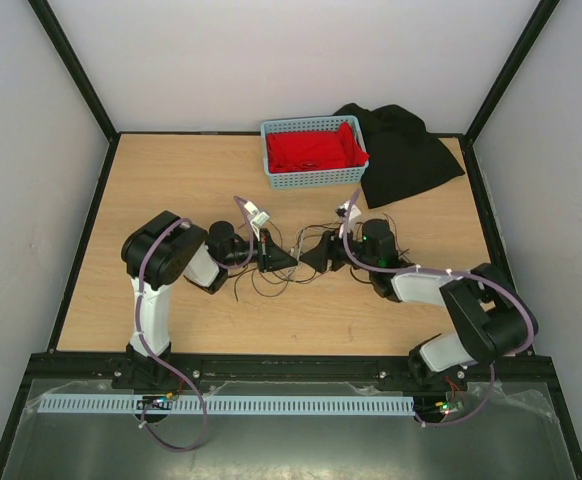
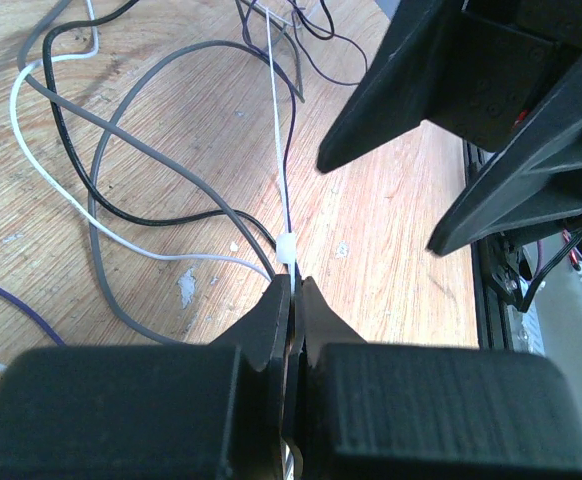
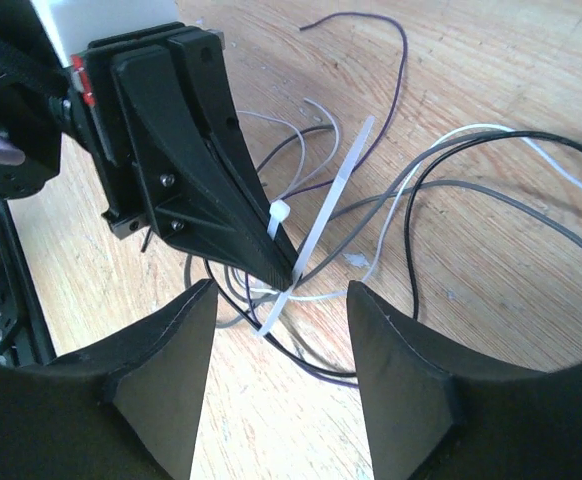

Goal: Zip-tie the wires
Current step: Tie the cable at the center of the board.

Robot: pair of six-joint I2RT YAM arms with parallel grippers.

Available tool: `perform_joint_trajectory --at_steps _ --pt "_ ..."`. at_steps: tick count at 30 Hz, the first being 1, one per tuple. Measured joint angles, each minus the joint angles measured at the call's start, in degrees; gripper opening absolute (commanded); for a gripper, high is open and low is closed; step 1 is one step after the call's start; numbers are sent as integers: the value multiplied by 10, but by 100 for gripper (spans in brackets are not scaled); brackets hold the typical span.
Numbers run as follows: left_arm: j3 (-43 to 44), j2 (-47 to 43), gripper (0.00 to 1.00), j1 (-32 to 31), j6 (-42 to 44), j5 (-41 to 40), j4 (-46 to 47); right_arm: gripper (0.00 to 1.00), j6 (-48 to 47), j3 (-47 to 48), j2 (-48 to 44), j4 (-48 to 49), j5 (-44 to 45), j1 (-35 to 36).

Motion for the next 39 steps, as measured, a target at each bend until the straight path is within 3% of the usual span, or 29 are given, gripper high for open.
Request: perform_joint_trajectory --at_steps 13,15,17,18,26,29,34,39 --pt "0 0 0 1 0 0 0 62 -3 -113 -81 172 -16 -37" --pt "0 0 0 1 0 0 0 72 21 -143 -80 226 -17 -58" --pt "0 0 0 1 0 0 0 97 55 -176 -75 285 -13 -78" --pt "0 0 0 1 0 0 0 100 68 -189 -69 310 -8 -85" --pt "-1 0 0 4 0 0 0 99 112 -222 -38 433 -2 -97" --pt "-1 0 0 5 2 0 0 98 92 -221 -59 411 -2 -97" --pt "-1 0 0 7 2 0 0 84 18 -189 -139 291 -8 -97" --pt "-1 -1 0 9 2 0 0 72 -6 -149 -114 256 -37 -97"
